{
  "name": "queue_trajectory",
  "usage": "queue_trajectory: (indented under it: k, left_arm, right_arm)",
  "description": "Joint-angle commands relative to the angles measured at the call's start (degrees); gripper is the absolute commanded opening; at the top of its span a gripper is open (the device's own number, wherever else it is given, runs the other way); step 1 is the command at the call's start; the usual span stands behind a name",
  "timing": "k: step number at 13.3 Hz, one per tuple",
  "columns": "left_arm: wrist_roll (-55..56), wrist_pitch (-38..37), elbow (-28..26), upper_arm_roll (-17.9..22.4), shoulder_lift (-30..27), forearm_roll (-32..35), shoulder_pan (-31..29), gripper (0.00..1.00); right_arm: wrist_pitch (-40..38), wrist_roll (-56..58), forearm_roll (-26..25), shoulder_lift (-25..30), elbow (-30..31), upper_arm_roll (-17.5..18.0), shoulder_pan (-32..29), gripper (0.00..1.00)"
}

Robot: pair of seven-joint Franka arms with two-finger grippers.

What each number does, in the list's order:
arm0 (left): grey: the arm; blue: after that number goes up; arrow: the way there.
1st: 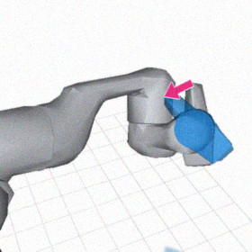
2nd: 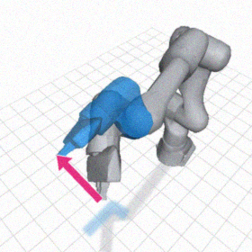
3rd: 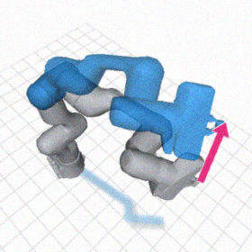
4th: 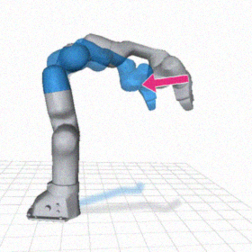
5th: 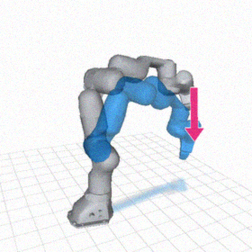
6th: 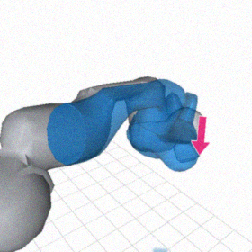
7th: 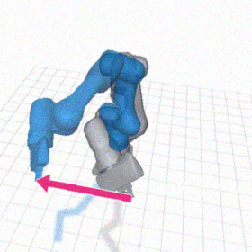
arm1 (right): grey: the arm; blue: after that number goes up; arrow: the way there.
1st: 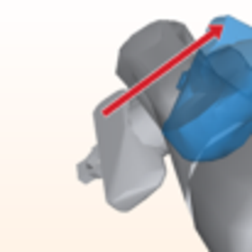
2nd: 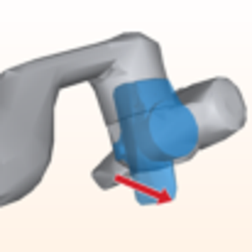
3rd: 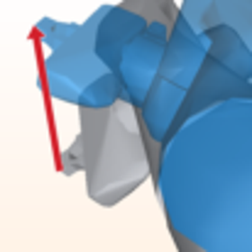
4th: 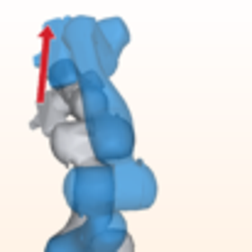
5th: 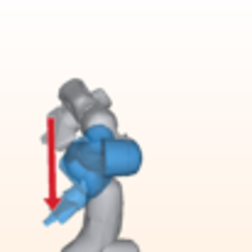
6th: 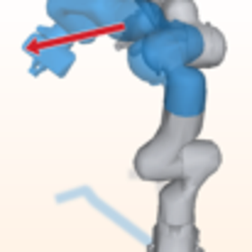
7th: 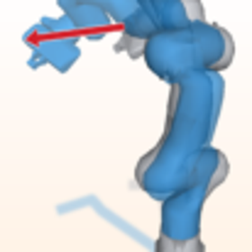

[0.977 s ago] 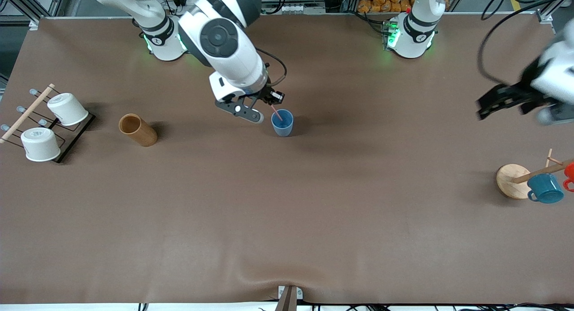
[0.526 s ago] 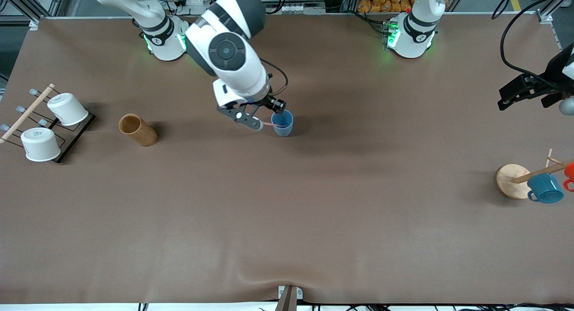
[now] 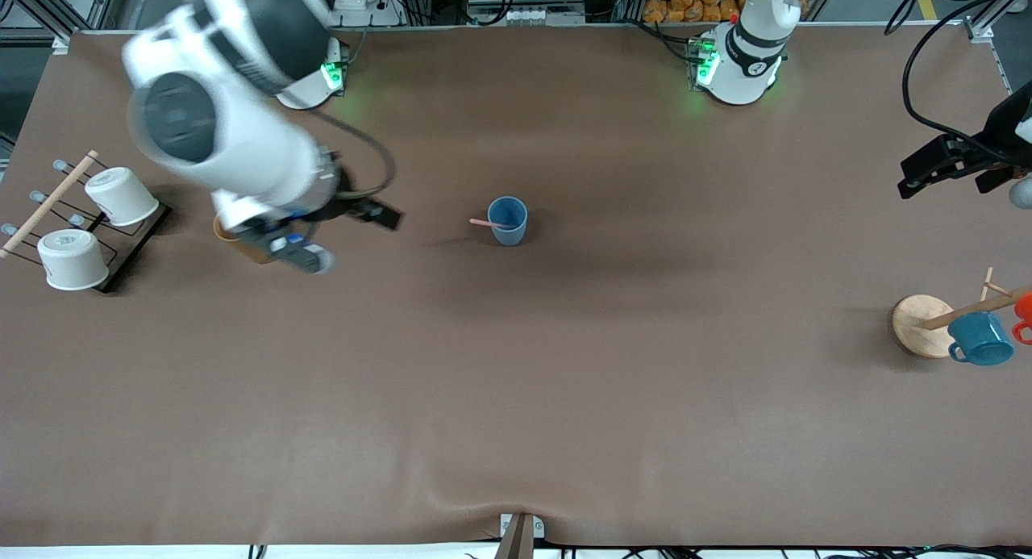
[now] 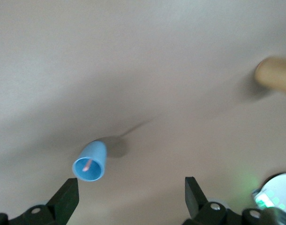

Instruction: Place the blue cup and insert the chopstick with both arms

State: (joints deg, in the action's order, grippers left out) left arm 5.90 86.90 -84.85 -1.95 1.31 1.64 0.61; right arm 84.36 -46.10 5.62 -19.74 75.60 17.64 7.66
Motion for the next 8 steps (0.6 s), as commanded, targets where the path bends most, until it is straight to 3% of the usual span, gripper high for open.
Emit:
queue_trajectory:
  k: [1,8]
  left_arm:
    - [-0.54,-0.5,-0.58,-0.25,-0.87,-0.41,-0.43,1.0]
    - [-0.54,0.2,-0.32,-0.25,-0.52,0.03,-0.43,1.0]
  right_arm:
    - [-1.57,11.61,-2.62,1.1,-0.01,-2.85,-2.56,1.0]
    - [-1.57,43.52,-4.12,3.3,0.08,-19.12,-2.74,1.0]
